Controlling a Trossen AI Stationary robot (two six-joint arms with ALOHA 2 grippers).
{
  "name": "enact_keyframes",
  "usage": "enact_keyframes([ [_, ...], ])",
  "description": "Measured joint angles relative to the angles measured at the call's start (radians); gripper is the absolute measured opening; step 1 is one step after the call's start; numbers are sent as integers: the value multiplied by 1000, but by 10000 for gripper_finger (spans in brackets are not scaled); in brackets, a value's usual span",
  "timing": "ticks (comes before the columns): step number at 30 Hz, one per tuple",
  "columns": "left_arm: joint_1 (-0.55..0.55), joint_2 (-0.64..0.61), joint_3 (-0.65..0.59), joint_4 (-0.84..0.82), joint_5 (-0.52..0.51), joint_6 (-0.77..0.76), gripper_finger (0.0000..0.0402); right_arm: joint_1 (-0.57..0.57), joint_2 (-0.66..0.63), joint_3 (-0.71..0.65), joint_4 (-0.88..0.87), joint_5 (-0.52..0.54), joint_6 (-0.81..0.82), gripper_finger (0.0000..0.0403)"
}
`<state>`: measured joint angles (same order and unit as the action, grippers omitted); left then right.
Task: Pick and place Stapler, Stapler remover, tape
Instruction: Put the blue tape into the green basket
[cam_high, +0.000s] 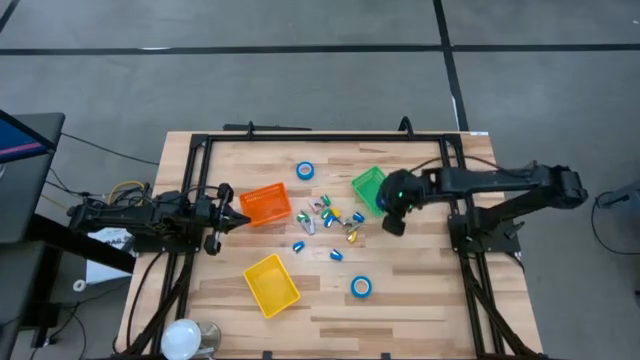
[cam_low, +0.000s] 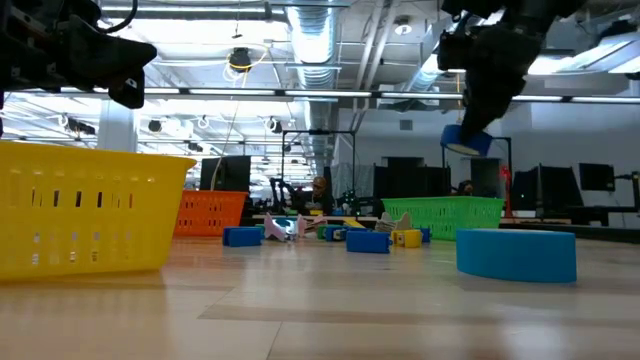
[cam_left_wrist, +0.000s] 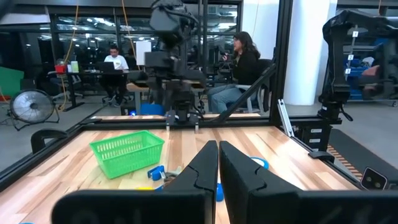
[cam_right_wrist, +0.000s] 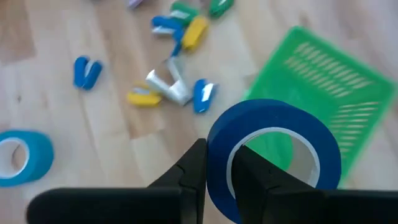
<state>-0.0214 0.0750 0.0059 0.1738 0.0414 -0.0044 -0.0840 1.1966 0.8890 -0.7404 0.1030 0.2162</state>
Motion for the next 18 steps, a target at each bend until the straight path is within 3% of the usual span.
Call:
enact_keyframes([
  [10, 0, 0, 0, 8, 0, 0, 8, -161, -54, 0, 69, -15, -70, 50],
  [18, 0, 0, 0, 10, 0, 0, 8, -231, 30, 0, 144, -77, -103, 41],
])
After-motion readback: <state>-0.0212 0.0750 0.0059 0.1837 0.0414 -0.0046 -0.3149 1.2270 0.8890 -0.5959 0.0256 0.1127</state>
